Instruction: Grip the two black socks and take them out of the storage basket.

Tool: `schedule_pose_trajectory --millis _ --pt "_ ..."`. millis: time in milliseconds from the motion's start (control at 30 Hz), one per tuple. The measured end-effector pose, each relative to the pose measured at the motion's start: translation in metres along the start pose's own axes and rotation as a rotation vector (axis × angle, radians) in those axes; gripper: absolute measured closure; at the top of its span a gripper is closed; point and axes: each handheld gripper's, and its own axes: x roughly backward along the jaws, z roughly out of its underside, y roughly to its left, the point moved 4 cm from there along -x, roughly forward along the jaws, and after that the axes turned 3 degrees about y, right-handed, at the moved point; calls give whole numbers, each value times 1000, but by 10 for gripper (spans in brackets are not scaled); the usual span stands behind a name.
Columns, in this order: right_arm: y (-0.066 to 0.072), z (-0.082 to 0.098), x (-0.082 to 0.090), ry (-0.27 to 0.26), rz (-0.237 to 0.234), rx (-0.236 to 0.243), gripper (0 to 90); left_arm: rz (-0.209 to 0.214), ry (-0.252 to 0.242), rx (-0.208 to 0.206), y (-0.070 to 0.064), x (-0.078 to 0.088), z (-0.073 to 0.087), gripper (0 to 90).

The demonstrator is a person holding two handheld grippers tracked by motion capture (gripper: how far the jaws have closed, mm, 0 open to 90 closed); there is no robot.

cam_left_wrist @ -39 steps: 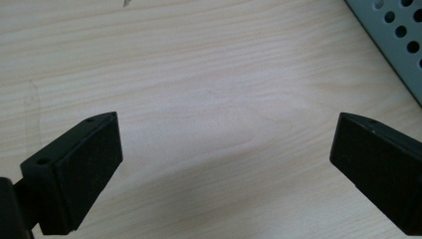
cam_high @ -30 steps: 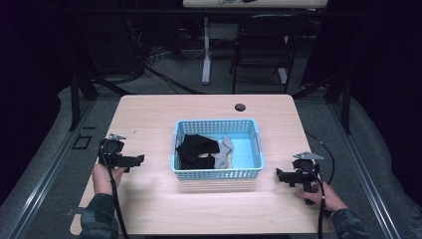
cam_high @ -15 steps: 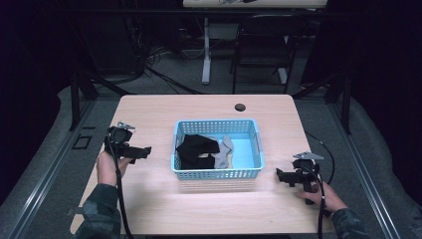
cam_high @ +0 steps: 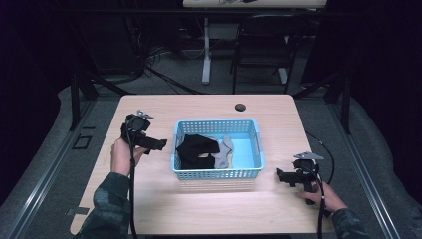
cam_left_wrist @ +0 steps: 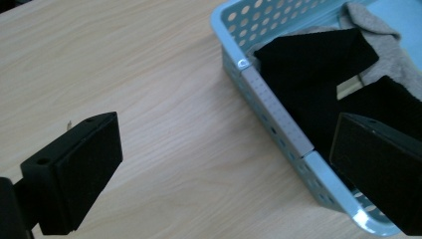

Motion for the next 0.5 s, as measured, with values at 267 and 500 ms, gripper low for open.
schedule_pose_trajectory --millis 267,500 --pt "0 0 0 0 0 0 0 23 27 -48 -19 -12 -24 0" --pt "0 0 0 0 1 0 0 52 64 -82 -35 -27 -44 0"
